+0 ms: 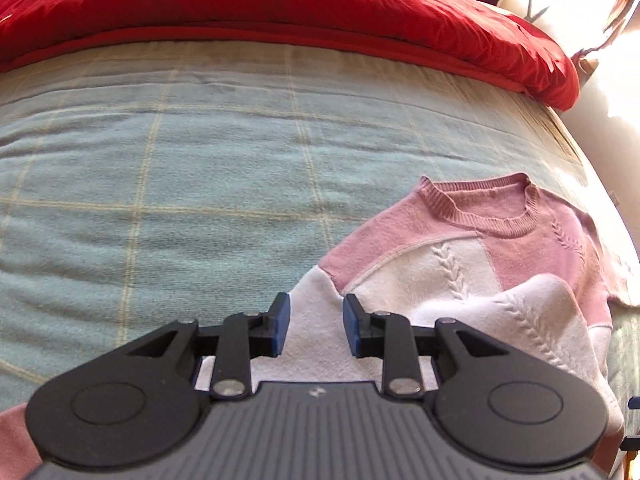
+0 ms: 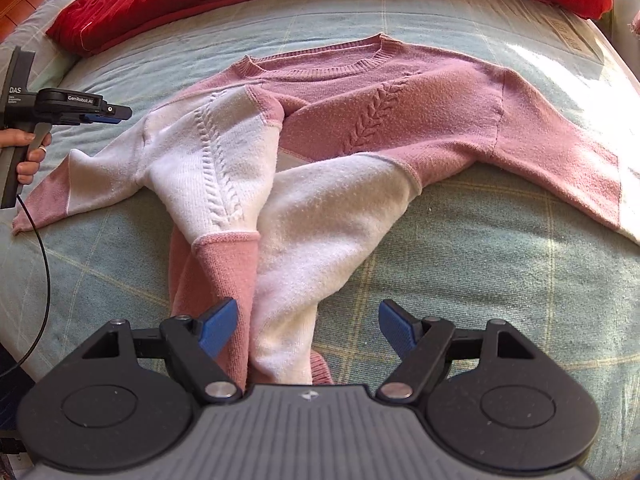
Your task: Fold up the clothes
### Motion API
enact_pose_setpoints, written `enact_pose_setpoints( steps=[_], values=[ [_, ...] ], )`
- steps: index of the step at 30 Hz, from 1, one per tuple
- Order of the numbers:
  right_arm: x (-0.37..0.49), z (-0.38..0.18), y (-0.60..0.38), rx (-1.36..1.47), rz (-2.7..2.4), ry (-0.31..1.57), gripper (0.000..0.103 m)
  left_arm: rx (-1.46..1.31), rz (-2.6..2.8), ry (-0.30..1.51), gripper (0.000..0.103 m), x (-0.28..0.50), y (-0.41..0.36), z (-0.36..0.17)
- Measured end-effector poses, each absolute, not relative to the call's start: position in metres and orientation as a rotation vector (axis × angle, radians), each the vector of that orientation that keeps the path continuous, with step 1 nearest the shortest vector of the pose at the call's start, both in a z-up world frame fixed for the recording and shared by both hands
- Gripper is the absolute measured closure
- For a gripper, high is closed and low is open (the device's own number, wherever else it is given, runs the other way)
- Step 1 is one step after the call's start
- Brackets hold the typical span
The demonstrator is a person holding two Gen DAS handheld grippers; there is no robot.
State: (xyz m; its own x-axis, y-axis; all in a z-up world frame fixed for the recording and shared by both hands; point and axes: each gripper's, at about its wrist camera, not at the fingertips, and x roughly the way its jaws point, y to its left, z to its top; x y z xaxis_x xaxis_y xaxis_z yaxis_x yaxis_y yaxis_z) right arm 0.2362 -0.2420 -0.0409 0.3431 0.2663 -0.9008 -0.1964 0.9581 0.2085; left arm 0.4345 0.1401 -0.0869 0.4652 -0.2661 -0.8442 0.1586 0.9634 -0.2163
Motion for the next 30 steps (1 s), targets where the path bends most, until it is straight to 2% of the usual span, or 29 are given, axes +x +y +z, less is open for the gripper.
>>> enact_pose_setpoints(
  steps=[5,8,10,14,17,18,20,21,25,30],
  values=[
    [0.246,-0.045,-0.249,0.085,0.292,1.178,0.022,-0.096,-0.303,1.066,0.075,0.448,0.142,-0.107],
    [0.25,-0.049,-0.253,0.093,0.278,1.177,0.022,-0.098,-0.336,1.086,0.071,0.45,0.144,-0.117],
    [0.252,-0.051,-0.255,0.101,0.271,1.178,0.022,-0.074,-0.341,1.091,0.065,0.449,0.143,-0.122],
    [0.255,-0.055,-0.256,0.097,0.25,1.17,0.022,-0.007,-0.345,1.096,0.064,0.445,0.133,-0.123],
    [0.256,-0.057,-0.257,0.101,0.249,1.171,0.022,0.058,-0.343,1.108,0.07,0.44,0.122,-0.12],
    [0.256,-0.058,-0.256,0.098,0.243,1.17,0.022,0.076,-0.343,1.109,0.075,0.439,0.118,-0.119],
    [0.256,-0.061,-0.255,0.089,0.232,1.171,0.022,0.11,-0.326,1.093,0.093,0.434,0.112,-0.116],
    [0.255,-0.062,-0.255,0.085,0.227,1.172,0.022,0.127,-0.313,1.08,0.097,0.431,0.108,-0.114],
    [0.255,-0.064,-0.257,0.092,0.224,1.173,0.022,0.209,-0.246,0.989,0.098,0.421,0.096,-0.103],
    [0.255,-0.063,-0.261,0.099,0.211,1.163,0.022,0.154,-0.165,0.917,0.098,0.438,0.107,-0.081]
  ],
)
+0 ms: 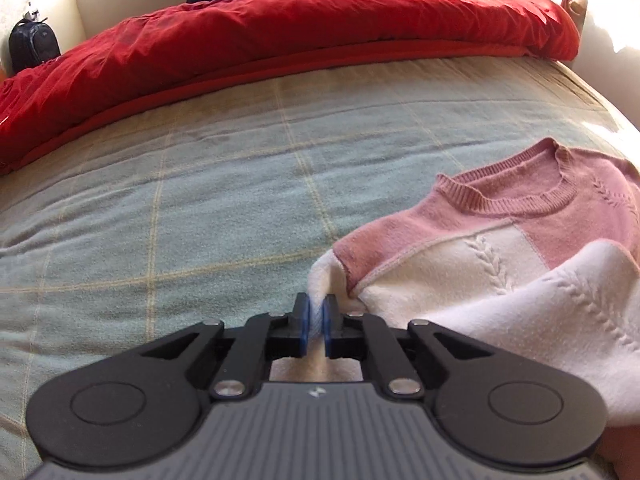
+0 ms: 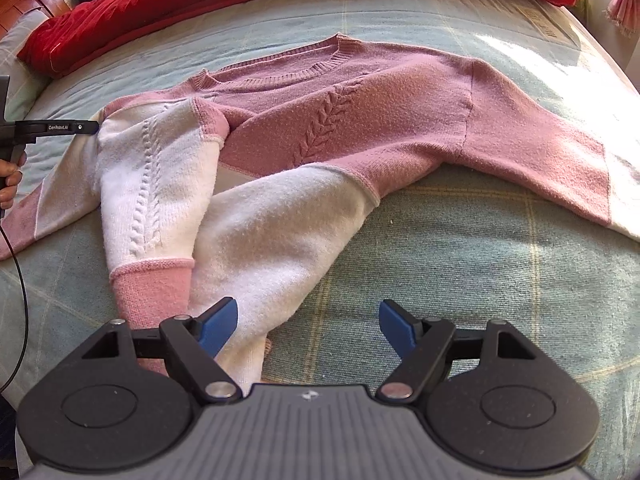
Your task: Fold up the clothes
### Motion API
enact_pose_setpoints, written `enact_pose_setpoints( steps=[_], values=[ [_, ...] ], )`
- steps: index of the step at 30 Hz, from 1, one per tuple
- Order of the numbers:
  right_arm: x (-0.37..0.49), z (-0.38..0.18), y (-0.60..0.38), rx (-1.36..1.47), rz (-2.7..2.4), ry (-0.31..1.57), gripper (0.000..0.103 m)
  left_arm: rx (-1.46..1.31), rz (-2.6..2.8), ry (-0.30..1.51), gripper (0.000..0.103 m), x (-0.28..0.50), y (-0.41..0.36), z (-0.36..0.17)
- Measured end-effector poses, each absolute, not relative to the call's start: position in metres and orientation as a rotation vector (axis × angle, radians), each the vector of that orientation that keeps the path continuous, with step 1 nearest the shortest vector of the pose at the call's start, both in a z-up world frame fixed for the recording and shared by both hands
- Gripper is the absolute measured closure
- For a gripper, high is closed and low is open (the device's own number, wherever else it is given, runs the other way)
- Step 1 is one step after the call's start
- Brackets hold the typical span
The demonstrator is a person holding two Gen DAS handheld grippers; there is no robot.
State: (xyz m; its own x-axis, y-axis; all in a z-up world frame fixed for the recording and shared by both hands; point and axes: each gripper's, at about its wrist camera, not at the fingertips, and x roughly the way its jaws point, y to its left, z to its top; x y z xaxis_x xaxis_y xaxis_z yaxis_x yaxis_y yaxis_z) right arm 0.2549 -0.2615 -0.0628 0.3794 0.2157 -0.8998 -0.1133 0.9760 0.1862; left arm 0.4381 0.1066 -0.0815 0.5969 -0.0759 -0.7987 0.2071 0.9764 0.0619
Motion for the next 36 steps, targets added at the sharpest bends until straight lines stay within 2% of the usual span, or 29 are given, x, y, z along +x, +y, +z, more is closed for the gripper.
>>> enact_pose_setpoints(
  steps=[4,8,11,13,14,23,25,30,36],
  values=[
    [0.255,-0.064,-0.263,0.103,0.204,1.164,0.022,0.138,-0.118,0.962,0.098,0.462,0.111,-0.09],
    [0.254,-0.066,-0.263,0.106,0.202,1.17,0.022,0.151,-0.099,1.04,0.096,0.477,0.108,-0.12],
    [0.252,-0.065,-0.263,0.104,0.207,1.17,0.022,0.168,-0.063,1.019,0.086,0.475,0.105,-0.126],
    [0.252,-0.065,-0.264,0.106,0.208,1.172,0.022,0.173,-0.047,1.012,0.073,0.472,0.108,-0.123],
    [0.252,-0.065,-0.264,0.107,0.205,1.17,0.022,0.169,-0.046,1.008,0.07,0.47,0.111,-0.12],
    [0.245,-0.053,-0.259,0.146,0.225,1.143,0.022,0.086,-0.058,1.011,0.069,0.436,0.125,-0.082],
    [0.24,-0.047,-0.257,0.144,0.23,1.125,0.022,0.07,-0.083,1.04,0.06,0.426,0.121,-0.076],
    [0.225,-0.028,-0.251,0.129,0.257,1.088,0.022,0.038,-0.174,1.119,0.058,0.392,0.098,-0.068],
    [0.208,-0.008,-0.249,0.149,0.289,1.009,0.022,0.017,-0.232,1.145,0.048,0.346,0.072,-0.054]
  ],
)
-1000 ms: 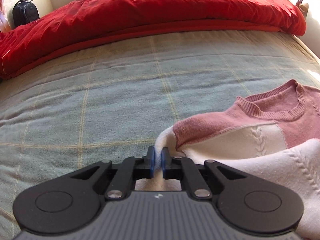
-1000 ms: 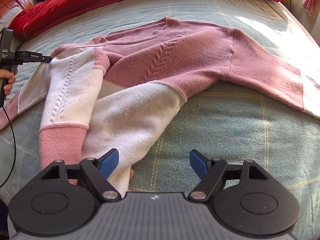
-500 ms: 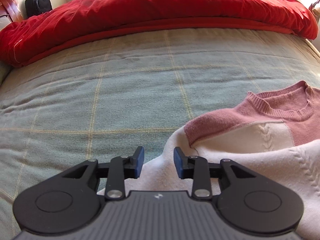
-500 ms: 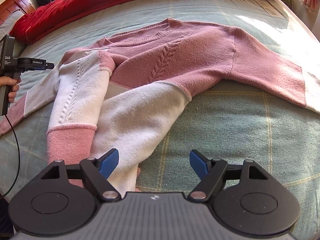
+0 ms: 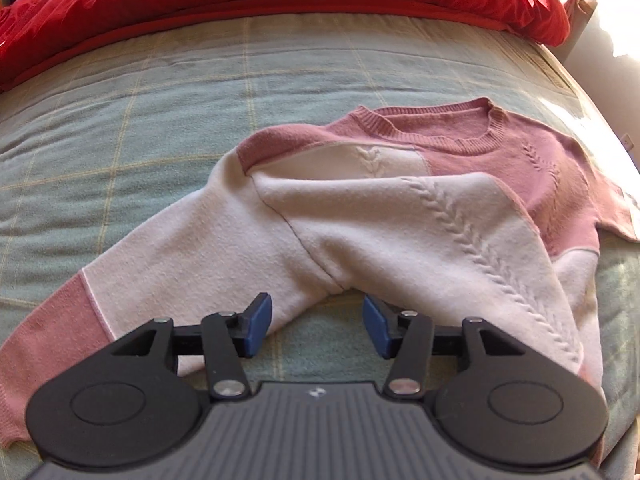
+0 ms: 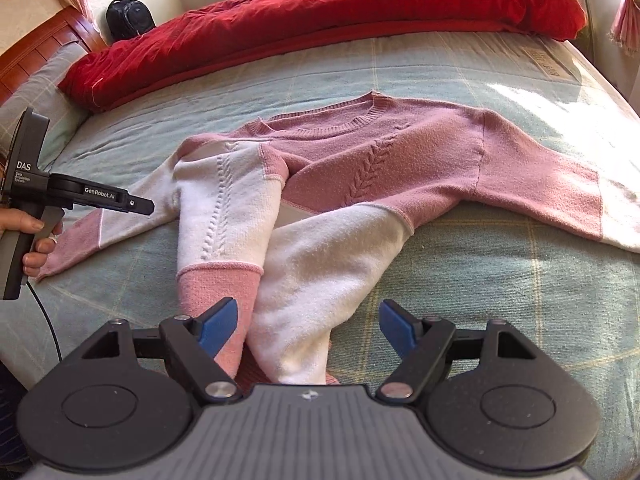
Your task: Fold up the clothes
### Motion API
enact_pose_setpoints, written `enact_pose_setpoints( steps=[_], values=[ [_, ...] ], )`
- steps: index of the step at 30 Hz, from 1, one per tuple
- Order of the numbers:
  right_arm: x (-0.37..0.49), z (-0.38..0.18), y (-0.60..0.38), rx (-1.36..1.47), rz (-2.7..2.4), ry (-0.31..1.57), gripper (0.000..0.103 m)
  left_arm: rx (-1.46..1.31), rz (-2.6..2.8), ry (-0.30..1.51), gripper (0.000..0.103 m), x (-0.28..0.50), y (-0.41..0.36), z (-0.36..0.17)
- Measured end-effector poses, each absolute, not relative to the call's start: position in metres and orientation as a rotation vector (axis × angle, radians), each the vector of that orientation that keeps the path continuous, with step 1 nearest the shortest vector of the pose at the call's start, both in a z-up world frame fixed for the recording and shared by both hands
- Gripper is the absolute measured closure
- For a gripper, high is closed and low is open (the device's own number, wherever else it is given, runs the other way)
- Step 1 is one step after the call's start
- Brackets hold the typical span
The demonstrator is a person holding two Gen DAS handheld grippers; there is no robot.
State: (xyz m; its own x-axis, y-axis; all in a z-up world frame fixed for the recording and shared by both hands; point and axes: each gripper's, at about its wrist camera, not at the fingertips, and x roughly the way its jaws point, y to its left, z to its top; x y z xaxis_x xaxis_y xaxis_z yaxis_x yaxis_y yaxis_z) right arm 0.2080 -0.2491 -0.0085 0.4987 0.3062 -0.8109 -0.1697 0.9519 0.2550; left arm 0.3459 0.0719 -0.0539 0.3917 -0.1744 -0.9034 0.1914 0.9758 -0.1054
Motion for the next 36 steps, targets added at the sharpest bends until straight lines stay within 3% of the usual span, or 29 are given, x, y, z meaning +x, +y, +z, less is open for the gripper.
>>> enact_pose_setpoints(
  steps=[7,11,18,21,22,23,24,36],
  values=[
    [0.185,0.001,-0.222,0.065,0.419,0.964,0.025,-0.006,-0.221,1.131,0.029,0.281,0.044,-0.038],
    [0.175,-0.003,-0.2,-0.014,0.483,0.956,0.037,-0.105,-0.191,1.129,0.028,0.251,0.041,-0.038],
    [0.175,-0.034,-0.159,-0.171,0.475,0.977,0.038,-0.186,-0.156,1.137,0.028,0.209,0.037,-0.043],
    [0.178,-0.044,-0.142,-0.302,0.452,0.939,0.044,-0.192,-0.17,1.144,0.028,0.199,0.034,-0.045],
    [0.18,-0.047,-0.138,-0.338,0.443,0.932,0.061,-0.195,-0.172,1.146,0.028,0.197,0.034,-0.046],
    [0.182,-0.05,-0.135,-0.359,0.439,0.93,0.083,-0.197,-0.173,1.145,0.028,0.196,0.034,-0.047],
    [0.185,-0.05,-0.136,-0.338,0.449,0.945,0.087,-0.198,-0.175,1.142,0.028,0.195,0.034,-0.047],
    [0.255,-0.019,-0.207,0.004,0.37,0.957,0.089,-0.239,-0.189,1.19,0.028,0.205,0.034,-0.072]
  ],
)
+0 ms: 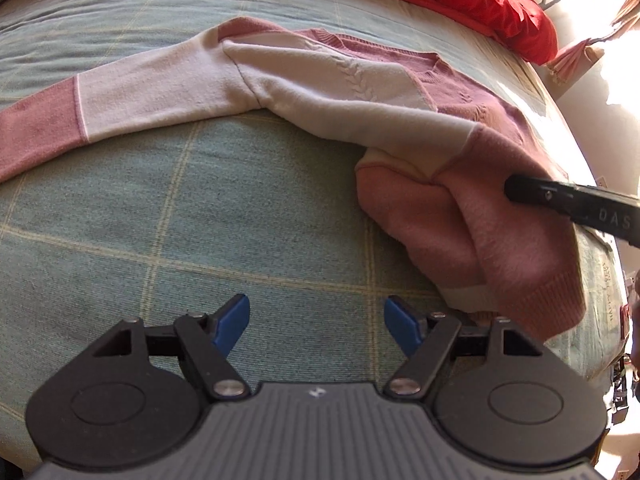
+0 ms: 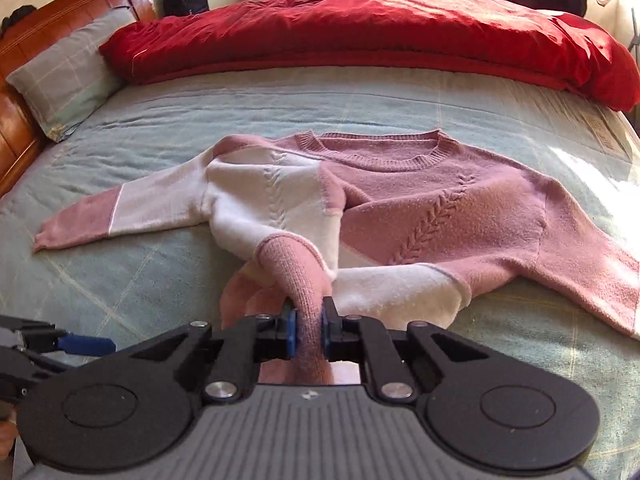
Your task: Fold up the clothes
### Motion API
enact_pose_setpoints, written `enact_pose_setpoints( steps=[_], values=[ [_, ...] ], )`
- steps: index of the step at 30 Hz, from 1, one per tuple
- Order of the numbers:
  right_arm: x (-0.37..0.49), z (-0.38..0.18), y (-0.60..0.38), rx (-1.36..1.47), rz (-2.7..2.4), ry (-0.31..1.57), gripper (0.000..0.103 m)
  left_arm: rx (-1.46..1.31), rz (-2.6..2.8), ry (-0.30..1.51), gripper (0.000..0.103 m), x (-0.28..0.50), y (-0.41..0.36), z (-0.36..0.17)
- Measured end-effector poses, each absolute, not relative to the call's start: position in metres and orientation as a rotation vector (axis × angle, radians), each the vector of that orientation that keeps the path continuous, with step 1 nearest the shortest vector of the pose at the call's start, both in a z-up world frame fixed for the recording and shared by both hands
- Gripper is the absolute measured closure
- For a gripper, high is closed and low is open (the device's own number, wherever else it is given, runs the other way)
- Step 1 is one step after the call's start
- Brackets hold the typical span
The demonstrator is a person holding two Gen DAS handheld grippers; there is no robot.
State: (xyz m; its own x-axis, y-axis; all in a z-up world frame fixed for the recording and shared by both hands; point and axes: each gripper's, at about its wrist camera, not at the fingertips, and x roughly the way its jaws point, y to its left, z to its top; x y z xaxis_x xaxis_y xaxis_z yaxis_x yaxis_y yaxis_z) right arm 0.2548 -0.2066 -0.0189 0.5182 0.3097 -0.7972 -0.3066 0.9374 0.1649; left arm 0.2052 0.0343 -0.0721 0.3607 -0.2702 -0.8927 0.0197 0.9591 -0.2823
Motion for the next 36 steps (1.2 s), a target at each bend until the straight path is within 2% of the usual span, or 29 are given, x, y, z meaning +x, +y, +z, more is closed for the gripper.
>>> enact_pose_setpoints(
  steps=[3,5,10,16,20,21,23,24,29,32,34,36],
  values=[
    [0.273,-0.035,-0.222,0.034,0.324,0.999,0.086,-0.238,-0.191,1.204,0.028,0.208,0.033,-0.078],
    [0.281,-0.051,-0.227,0.027,0.299,1.033,0.078,-0.235,-0.19,1.211,0.028,0.21,0.033,-0.08],
    [0.278,-0.066,-0.232,0.023,0.293,1.055,0.066,-0.231,-0.185,1.224,0.028,0.217,0.03,-0.084],
    [0.257,-0.031,-0.235,0.011,0.317,0.984,0.063,-0.267,-0.203,1.212,0.029,0.224,0.025,-0.08],
    [0.242,-0.012,-0.241,0.016,0.323,0.941,0.054,-0.298,-0.284,1.172,0.032,0.226,0.013,-0.069],
    [0.238,-0.01,-0.242,0.019,0.318,0.934,0.053,-0.305,-0.299,1.159,0.037,0.227,0.009,-0.067],
    [0.233,-0.008,-0.246,0.007,0.281,0.921,0.051,-0.304,-0.327,1.127,0.061,0.23,-0.001,-0.062],
    [0.229,-0.009,-0.249,0.0,0.256,0.915,0.051,-0.301,-0.34,1.11,0.078,0.231,-0.006,-0.06],
    [0.218,-0.017,-0.269,0.083,0.215,0.927,0.049,-0.498,-0.476,1.106,0.079,0.25,-0.016,-0.069],
    [0.216,-0.024,-0.28,0.134,0.202,0.945,0.047,-0.587,-0.512,1.119,0.076,0.264,-0.025,-0.08],
    [0.218,-0.029,-0.286,0.155,0.193,0.956,0.047,-0.618,-0.516,1.13,0.068,0.273,-0.03,-0.089],
    [0.22,-0.033,-0.29,0.166,0.185,0.965,0.047,-0.651,-0.515,1.142,0.065,0.282,-0.034,-0.099]
  ],
)
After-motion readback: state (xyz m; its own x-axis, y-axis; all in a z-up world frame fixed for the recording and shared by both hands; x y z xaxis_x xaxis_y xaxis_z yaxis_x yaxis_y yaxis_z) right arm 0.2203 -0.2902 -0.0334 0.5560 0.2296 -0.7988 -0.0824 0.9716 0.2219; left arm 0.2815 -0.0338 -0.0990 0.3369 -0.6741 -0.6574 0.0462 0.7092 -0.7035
